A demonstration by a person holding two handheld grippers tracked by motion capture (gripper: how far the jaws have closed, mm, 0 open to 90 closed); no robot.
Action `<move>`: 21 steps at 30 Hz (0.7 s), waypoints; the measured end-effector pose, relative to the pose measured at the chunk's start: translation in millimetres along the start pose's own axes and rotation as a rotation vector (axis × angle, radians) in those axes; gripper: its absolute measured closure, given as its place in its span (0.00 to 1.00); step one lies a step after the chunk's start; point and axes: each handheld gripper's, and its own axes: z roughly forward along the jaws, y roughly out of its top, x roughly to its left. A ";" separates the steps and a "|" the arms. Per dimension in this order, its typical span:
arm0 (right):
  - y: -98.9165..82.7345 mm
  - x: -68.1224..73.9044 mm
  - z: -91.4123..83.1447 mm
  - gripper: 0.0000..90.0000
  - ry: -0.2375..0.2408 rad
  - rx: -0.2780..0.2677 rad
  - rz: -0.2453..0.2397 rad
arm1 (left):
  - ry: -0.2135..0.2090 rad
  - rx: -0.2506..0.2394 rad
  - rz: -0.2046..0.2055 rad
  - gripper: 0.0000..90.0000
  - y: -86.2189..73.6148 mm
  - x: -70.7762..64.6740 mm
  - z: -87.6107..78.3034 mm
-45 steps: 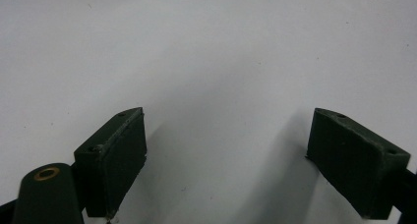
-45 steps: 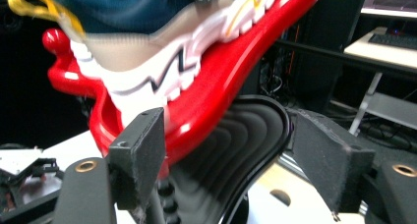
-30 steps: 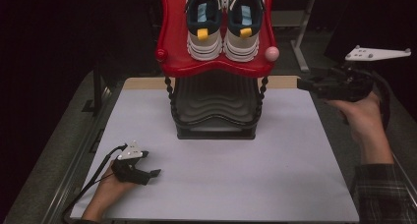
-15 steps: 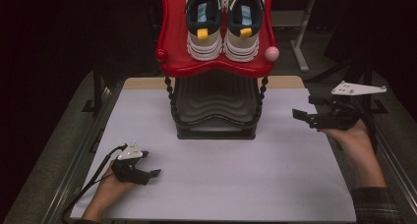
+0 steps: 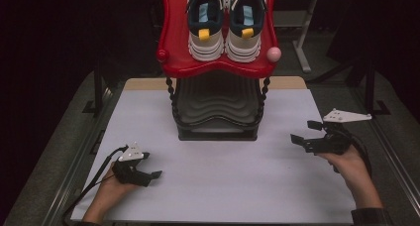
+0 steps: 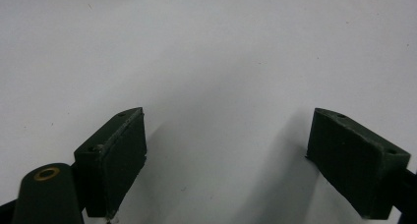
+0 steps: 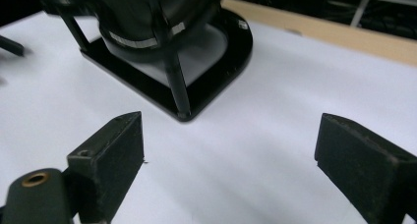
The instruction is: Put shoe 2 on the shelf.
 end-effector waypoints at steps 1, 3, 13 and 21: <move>-8.9 0.0 2.8 0.12 -0.013 0.017 0.004 | 0.000 0.000 0.000 0.16 0.0 0.0 0.0; -12.4 -0.1 4.0 0.12 -0.017 0.023 0.006 | 0.000 0.000 0.001 0.16 0.0 0.0 0.0; -52.1 0.3 20.2 0.12 -0.054 0.123 0.023 | 0.000 -0.002 -0.002 0.16 0.0 -0.1 0.1; -69.4 0.4 28.9 0.12 -0.083 0.186 0.017 | 0.000 -0.001 -0.001 0.16 0.0 0.0 0.0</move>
